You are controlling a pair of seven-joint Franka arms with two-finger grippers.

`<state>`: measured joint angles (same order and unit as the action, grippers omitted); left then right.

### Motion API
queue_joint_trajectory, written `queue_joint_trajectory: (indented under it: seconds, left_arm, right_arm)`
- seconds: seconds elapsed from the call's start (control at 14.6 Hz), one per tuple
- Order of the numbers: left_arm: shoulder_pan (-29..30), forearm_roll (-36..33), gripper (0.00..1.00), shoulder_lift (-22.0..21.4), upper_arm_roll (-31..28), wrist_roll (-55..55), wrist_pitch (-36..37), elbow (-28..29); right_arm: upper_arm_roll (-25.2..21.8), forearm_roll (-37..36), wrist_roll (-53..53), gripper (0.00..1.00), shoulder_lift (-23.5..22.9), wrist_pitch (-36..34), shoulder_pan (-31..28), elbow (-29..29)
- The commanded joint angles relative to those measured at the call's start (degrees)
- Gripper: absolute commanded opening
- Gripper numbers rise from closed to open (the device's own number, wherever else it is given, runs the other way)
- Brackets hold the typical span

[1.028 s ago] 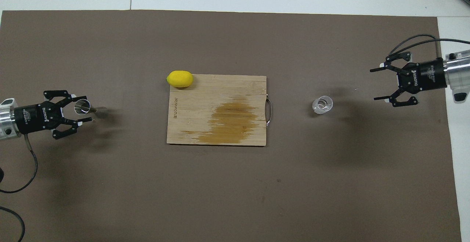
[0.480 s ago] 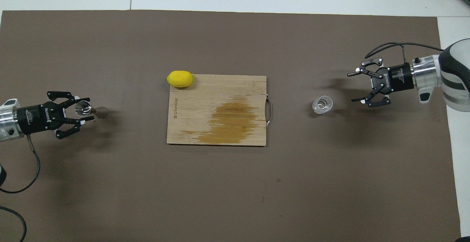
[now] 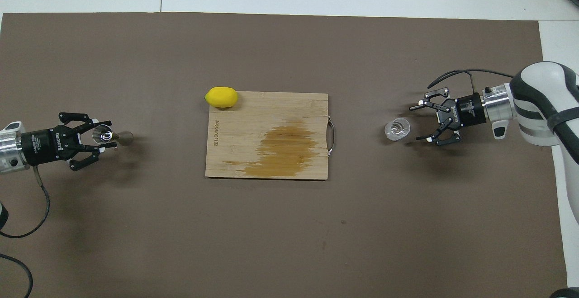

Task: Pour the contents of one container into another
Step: 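Close the right gripper around the clear plastic cup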

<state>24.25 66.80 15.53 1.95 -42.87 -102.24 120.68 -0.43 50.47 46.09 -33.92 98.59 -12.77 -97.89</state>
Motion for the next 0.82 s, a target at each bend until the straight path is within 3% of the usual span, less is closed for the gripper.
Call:
queue_joint_trajectory:
  seconds: [0.0, 0.41, 0.75]
  left_arm:
    - [-1.0, 1.8, 0.5, -2.0, -0.5, 0.7, -1.4, 2.3]
    - [-1.0, 1.8, 0.32, -2.0, -0.5, 0.6, -2.5, 2.3]
    - [-1.0, 1.8, 0.31, -2.0, -0.5, 0.6, -2.6, 2.3]
  right_arm:
    - [0.1, 2.3, -3.7, 0.87, 1.5, 3.2, 0.6, -4.5]
    - [0.2, 4.5, -5.1, 0.86, 1.9, 3.8, 1.1, -6.4]
    - [0.3, 6.7, -6.9, 0.86, 2.5, 5.1, 2.1, -8.2]
